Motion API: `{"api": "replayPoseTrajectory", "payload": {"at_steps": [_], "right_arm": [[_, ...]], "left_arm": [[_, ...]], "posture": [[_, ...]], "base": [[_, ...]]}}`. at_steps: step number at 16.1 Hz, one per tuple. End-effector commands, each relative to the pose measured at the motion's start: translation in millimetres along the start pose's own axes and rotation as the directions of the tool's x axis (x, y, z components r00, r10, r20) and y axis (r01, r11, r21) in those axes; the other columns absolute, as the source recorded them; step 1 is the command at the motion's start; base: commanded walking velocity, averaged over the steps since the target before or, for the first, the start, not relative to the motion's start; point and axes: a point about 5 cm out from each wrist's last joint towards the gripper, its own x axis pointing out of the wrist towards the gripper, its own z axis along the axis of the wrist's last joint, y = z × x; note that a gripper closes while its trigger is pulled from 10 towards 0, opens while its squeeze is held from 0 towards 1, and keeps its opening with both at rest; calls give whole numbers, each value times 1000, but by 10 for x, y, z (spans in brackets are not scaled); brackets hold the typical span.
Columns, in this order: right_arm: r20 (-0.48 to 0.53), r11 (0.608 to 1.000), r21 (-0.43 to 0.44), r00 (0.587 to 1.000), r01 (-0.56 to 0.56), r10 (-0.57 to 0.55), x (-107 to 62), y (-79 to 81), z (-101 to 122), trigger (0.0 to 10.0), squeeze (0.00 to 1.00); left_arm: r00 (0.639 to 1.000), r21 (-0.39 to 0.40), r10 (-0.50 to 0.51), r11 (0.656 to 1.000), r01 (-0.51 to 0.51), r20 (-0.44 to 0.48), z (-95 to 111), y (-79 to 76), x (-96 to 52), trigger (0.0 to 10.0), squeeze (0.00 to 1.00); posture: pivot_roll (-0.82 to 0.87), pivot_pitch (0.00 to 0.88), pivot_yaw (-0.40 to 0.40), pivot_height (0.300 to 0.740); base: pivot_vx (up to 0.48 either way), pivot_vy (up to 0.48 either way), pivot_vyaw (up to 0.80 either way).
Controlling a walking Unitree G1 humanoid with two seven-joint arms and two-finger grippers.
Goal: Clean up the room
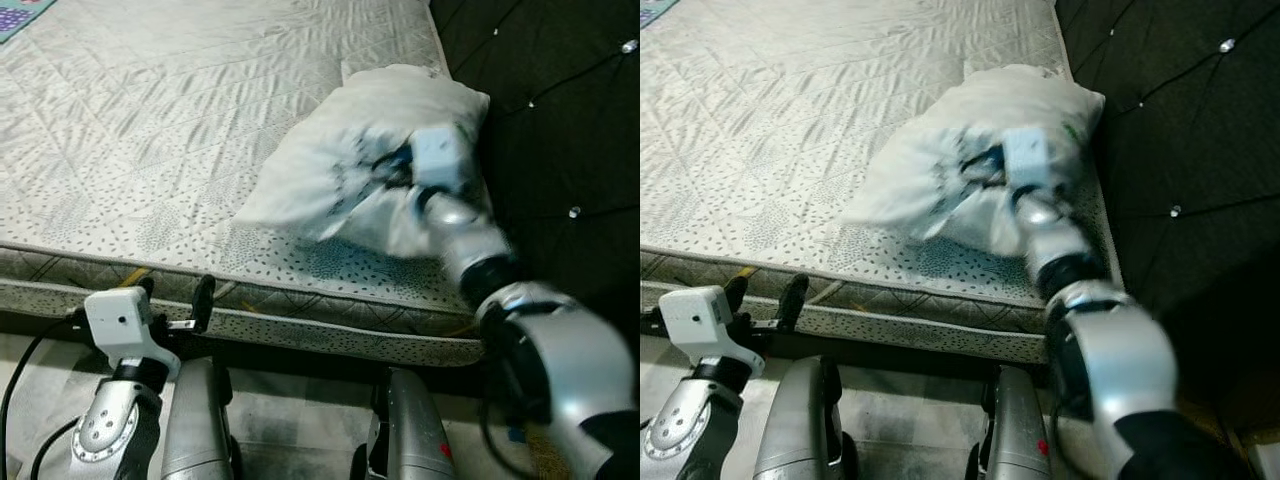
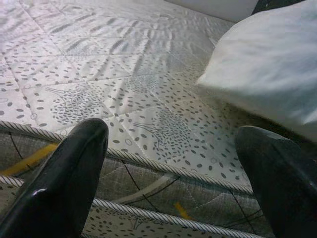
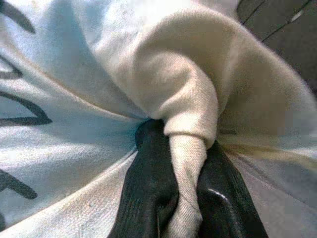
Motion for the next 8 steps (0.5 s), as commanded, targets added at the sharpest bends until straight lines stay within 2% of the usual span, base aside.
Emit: {"api": "replayPoseTrajectory", "payload": {"at_steps": [1,2,3,6,8], "right_arm": [[111,992,5,986,123,-123,11,-339,324,0,0],[110,987,-2,981,158,-157,-7,-486,325,0,0],[110,987,-3,981,163,-161,-9,-504,324,0,0],[100,971,-22,967,238,-234,-83,-858,276,0,0],[88,965,-26,962,263,-259,-120,-987,231,0,0]], "left_arm": [[1000,6,3,1000,-3,-11,-22,15,0,10000,0],[1000,8,2,1000,-2,-9,-17,17,13,10000,0],[1000,9,2,1000,-2,-8,-17,18,15,10000,0],[1000,11,5,1000,-5,-7,-21,29,9,10000,0],[1000,12,6,1000,-6,-8,-23,33,13,10000,0]], "posture": [[84,118,-90,532],[84,117,-90,532],[84,117,-90,532],[85,115,-86,532],[81,114,-82,532]], "base": [[0,0,0],[0,0,0],[0,0,0],[0,0,0],[0,0,0]]}}
